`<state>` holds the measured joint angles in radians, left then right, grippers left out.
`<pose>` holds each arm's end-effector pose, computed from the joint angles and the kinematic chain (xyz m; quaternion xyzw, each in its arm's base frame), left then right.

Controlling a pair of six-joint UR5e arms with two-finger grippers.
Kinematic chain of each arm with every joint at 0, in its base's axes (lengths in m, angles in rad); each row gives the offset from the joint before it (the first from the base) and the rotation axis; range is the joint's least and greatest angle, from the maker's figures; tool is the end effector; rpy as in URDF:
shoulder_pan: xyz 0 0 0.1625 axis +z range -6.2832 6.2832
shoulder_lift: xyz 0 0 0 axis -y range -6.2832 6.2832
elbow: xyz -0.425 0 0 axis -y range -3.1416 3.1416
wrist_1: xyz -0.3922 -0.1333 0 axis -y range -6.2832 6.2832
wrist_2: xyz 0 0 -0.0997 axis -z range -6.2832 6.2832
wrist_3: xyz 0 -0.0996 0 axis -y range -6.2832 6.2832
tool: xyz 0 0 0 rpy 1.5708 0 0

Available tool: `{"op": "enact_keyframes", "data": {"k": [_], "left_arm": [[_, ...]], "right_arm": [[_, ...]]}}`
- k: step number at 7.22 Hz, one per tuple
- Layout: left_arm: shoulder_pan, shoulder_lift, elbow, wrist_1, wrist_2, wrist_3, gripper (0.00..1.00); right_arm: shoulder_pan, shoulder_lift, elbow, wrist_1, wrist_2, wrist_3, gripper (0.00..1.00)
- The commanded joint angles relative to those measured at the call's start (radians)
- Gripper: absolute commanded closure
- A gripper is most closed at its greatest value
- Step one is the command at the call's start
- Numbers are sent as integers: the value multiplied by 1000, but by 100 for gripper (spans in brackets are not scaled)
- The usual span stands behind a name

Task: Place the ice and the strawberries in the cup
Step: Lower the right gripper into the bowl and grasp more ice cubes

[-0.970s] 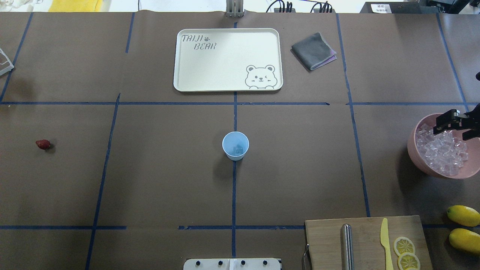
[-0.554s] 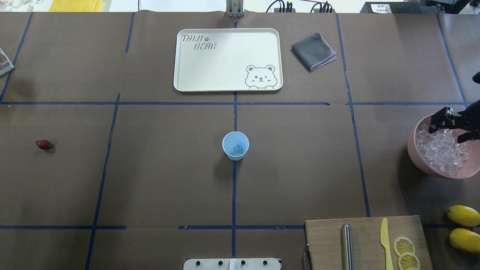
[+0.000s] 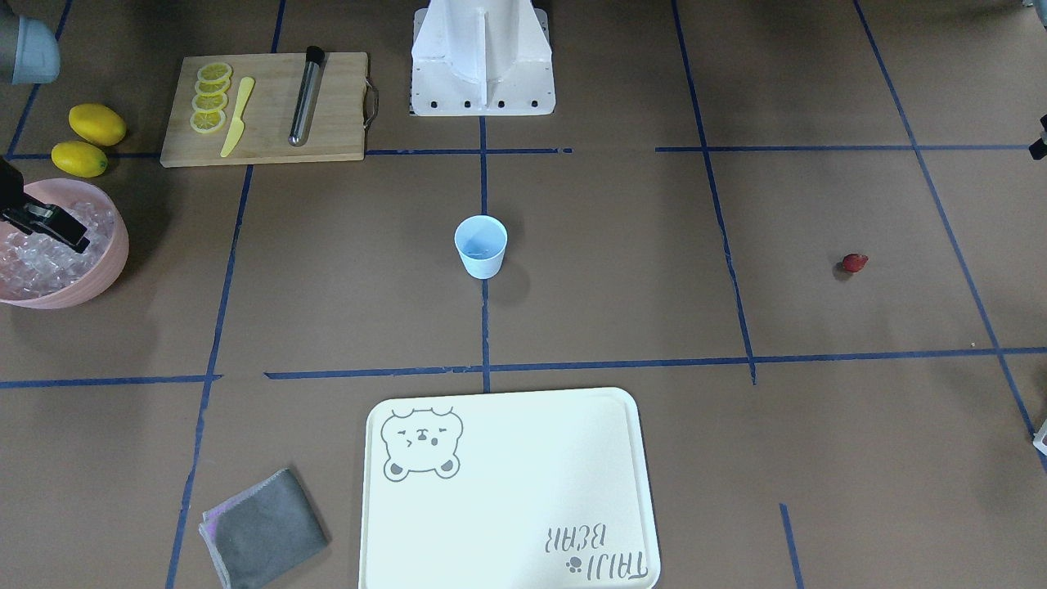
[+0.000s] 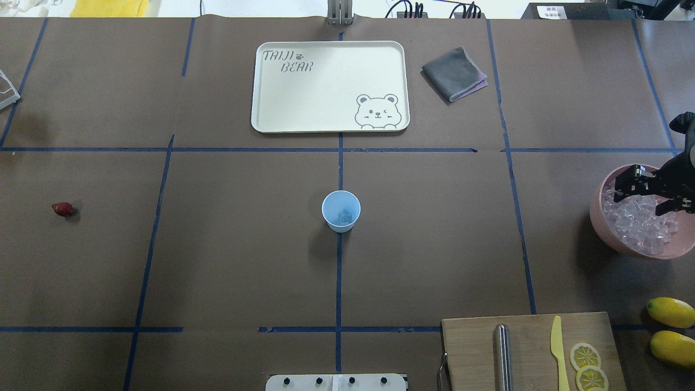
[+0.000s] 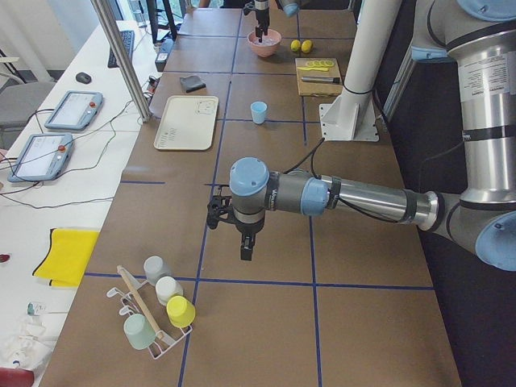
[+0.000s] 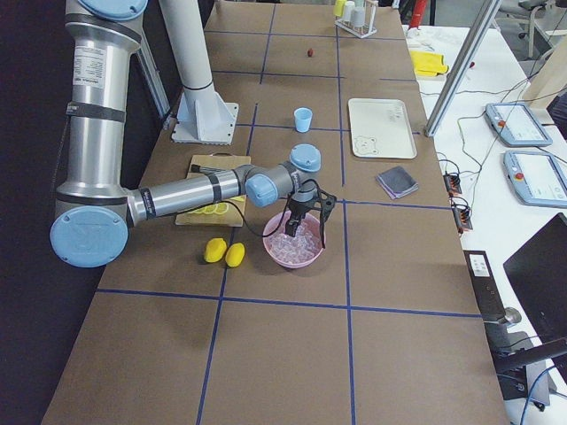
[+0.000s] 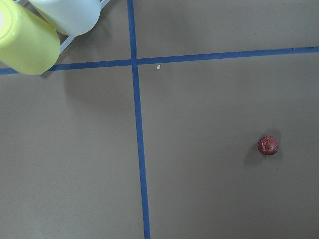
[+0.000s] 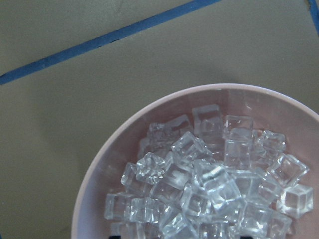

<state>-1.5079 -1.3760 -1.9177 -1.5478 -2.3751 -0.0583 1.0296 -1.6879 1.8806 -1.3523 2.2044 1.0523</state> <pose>-0.0355 -0.4162 0.5757 0.0356 0.3935 0.0274 0.9182 -0.1726 -0.4315 0.5432 -0.0825 -0.3519 0.1736 0.9161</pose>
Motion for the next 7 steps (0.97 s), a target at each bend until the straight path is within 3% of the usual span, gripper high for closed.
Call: {"op": "enact_keyframes", "data": {"k": [1, 7], "left_arm": [[0, 0, 0, 0, 1, 0, 0], [0, 0, 0, 0, 1, 0, 0]], "right_arm": [[-2, 1, -11, 1, 1, -3, 19], [-22, 1, -17, 1, 1, -2, 27]]}}
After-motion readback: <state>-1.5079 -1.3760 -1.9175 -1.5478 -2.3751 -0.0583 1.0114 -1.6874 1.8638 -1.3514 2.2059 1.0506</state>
